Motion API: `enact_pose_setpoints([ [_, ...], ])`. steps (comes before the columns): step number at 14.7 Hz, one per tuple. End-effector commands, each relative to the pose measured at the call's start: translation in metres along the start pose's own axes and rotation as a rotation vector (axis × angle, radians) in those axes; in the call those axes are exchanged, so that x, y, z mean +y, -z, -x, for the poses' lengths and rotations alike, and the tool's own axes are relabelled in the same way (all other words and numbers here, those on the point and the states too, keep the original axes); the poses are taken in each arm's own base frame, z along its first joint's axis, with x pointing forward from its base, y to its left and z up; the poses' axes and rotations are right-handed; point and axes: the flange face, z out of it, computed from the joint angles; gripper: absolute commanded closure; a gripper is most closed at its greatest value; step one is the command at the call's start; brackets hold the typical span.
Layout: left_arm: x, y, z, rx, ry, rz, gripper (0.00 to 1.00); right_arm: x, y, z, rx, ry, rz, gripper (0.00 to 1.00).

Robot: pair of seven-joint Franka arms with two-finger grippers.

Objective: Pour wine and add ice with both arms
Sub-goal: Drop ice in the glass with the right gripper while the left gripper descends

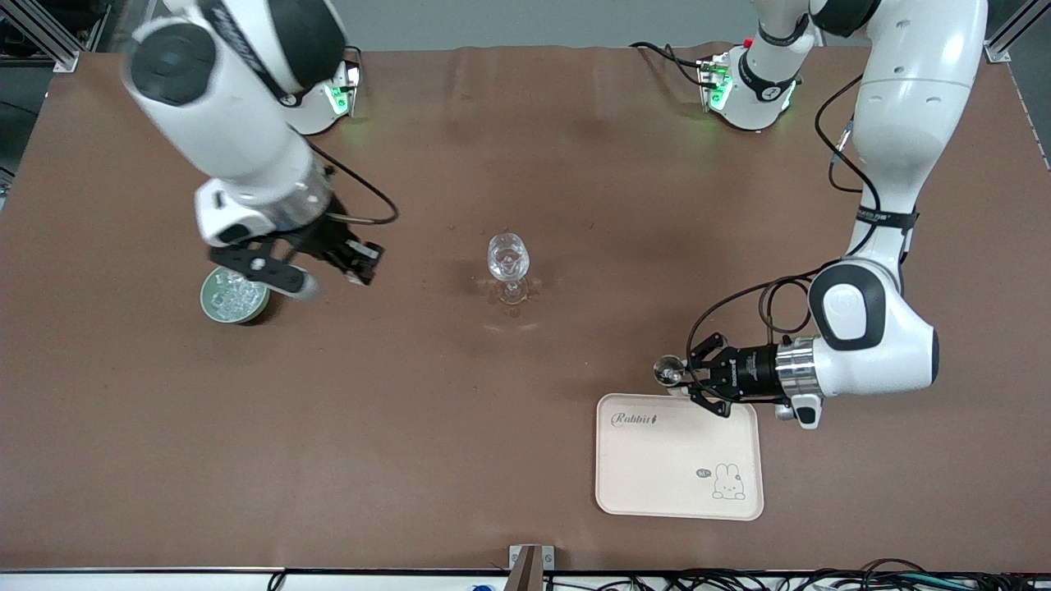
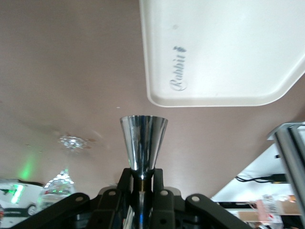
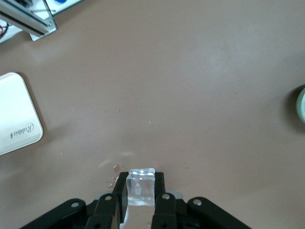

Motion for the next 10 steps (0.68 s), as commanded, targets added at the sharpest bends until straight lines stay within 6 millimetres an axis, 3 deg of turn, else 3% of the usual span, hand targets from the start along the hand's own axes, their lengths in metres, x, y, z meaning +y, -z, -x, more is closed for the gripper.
enact_pose_setpoints([
  [1, 0.018, -0.001, -0.030, -0.078, 0.018, 0.060, 0.99, -0.032, -0.031, 0.026, 0.026, -0.023, 0.021, 1.00],
  [4, 0.020, -0.002, -0.066, -0.115, 0.050, 0.114, 0.99, -0.062, -0.067, 0.056, 0.005, -0.022, 0.029, 1.00],
  [6, 0.024, -0.004, -0.079, -0.148, 0.103, 0.175, 0.99, -0.075, -0.092, 0.076, -0.025, -0.038, 0.049, 1.00],
  [10, 0.034, -0.015, -0.103, -0.203, 0.190, 0.284, 0.99, -0.085, -0.112, 0.110, -0.046, -0.049, 0.080, 0.99],
])
